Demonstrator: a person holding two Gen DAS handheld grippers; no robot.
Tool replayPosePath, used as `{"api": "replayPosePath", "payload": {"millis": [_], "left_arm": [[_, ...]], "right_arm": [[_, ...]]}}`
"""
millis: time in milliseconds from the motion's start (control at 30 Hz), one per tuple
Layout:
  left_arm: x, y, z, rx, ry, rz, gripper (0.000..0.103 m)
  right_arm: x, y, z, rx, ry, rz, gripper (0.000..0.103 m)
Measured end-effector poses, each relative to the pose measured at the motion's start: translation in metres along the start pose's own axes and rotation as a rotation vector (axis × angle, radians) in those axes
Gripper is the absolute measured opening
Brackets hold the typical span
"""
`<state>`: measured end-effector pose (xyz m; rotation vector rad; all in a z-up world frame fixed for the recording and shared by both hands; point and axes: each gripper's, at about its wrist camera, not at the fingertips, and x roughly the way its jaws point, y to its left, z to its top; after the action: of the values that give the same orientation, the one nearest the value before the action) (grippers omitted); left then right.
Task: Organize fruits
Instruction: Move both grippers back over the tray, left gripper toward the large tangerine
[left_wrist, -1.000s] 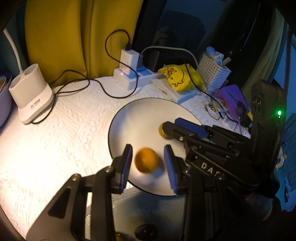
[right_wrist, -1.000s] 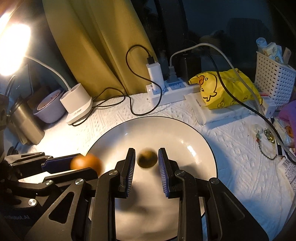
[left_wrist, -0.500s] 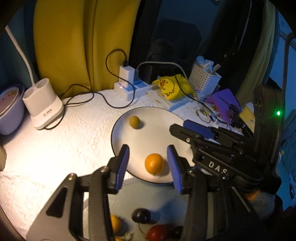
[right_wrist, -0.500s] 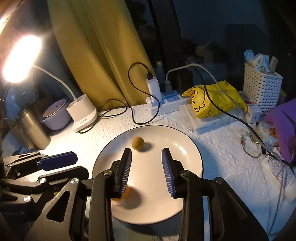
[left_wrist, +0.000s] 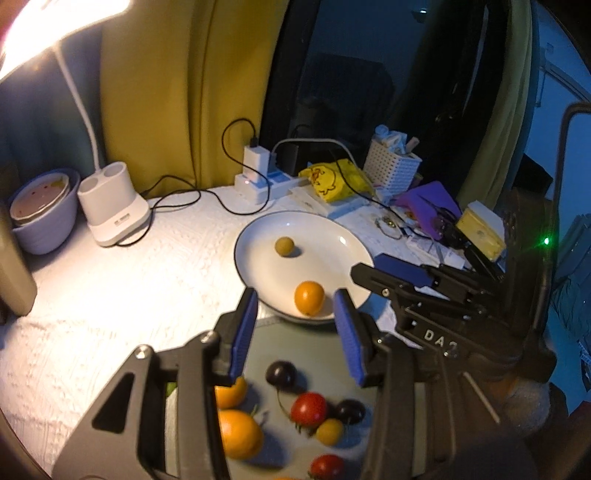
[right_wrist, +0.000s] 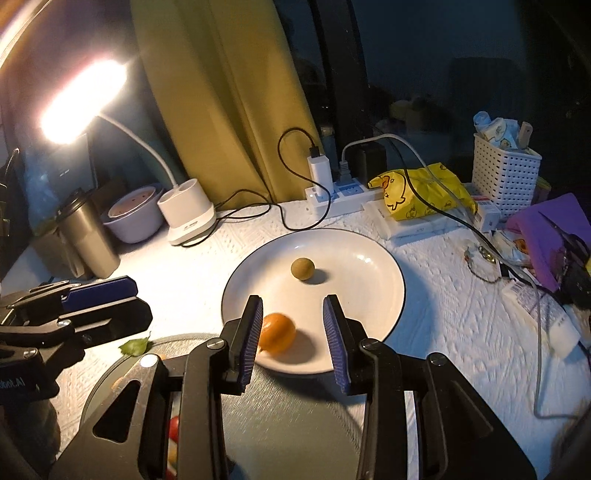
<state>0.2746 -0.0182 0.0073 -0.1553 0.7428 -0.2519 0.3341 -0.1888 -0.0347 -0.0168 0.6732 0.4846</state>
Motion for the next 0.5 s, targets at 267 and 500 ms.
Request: {"api": "replayPosePath", "payload": {"millis": [267,500], "left_arm": [[-0.018,0.001,-0.022,-0.013,-0.005,0.006,0.044],[-0.028,0.001,-0.041,-0.017,-0.007,0.01,0.044]], "right_arm": [[-0.018,0.012,-0.019,-0.014,0.011,0.004,0.036],[-0.036,0.02,-0.037,-0.022,0.027,0.008,0.036]]}}
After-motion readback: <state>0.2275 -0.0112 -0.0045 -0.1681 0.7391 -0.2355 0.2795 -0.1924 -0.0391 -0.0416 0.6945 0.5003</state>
